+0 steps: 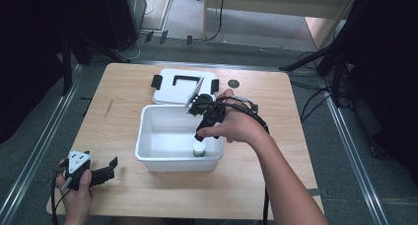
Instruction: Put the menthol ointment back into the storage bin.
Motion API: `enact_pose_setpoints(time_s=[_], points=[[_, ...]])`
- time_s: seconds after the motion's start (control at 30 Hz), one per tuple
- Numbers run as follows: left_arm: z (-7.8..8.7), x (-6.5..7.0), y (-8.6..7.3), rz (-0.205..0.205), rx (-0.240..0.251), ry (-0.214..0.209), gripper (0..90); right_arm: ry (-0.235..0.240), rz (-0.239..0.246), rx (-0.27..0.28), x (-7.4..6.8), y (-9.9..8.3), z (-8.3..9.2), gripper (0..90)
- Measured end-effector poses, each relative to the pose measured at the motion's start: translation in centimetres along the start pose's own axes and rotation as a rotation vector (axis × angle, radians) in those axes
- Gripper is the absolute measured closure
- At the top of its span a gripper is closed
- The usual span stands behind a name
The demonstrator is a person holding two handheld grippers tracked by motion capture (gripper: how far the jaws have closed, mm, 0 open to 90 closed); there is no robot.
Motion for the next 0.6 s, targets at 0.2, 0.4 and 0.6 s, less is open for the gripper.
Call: enact_pose_setpoints(time_s=[0.2,0.4,0.6], points=[[0.0,0.0,0.0,0.0,-0.001,0.001,3.0,-0.016,-0.032,0.025,0.7,-1.6,1.8,26.4],[0.0,0.0,0.0,0.001,-0.001,0.001,3.0,-0.033,-0.072,0.032,1.4,-3.5,2.9,26.4],[0.0,0.0,0.0,0.0,-0.001,0.002,3.0,-0.052,-0.112,0.026,2.1,-5.5,2.9,26.4]])
Point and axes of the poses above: each handheld gripper's, and its own axes: z roughly backward along the jaws, y roughly out of its top, x roughly to its right, the point moved 3 cm from there along -z, roughly forward along the jaws, and after that the axes turned 15 degrees about z, right-handed, at the moved point
